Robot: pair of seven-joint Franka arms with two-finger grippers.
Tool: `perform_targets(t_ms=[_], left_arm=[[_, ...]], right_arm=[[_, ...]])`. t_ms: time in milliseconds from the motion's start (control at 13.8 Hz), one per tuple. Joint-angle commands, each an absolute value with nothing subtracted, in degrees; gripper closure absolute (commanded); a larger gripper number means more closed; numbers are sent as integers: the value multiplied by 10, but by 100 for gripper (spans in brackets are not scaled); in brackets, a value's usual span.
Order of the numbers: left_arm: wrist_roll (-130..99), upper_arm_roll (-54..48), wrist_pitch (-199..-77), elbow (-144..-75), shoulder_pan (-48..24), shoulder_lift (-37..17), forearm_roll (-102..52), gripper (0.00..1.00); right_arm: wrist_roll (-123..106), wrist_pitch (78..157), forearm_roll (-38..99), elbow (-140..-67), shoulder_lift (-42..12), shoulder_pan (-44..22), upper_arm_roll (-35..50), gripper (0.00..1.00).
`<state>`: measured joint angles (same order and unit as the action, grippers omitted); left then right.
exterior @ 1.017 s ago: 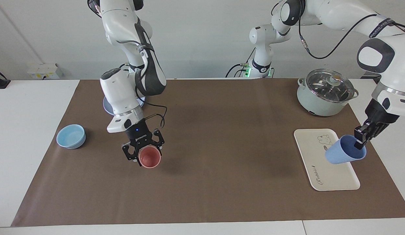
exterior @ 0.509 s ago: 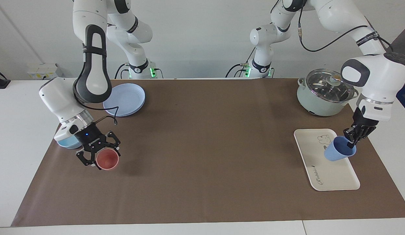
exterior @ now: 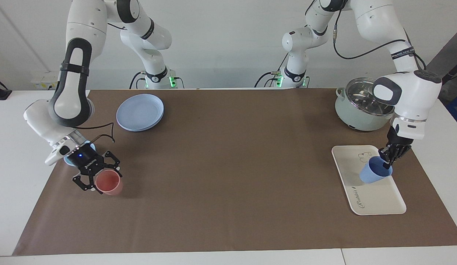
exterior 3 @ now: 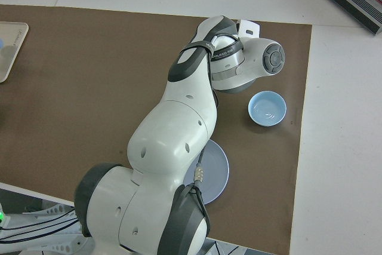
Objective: Place cup on tray
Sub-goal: 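Carry the blue cup to the tray while the right gripper returns the pink cup, then lower the blue cup onto the tray while the right gripper sets down the pink cup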
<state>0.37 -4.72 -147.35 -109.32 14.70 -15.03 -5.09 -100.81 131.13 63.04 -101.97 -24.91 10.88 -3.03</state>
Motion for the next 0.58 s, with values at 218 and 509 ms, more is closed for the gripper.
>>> perform_targets(t_ms=[218,509], left_arm=[[13,-54,-1506,-1103,157,-167,-131,100],[46,-54,-1506,-1104,159,-173,-134,100]], right_arm=[[-1084,1292,713,-986,-287,114,-18,100],[-1113,1293,747,-1003,-293,112,-18,100]])
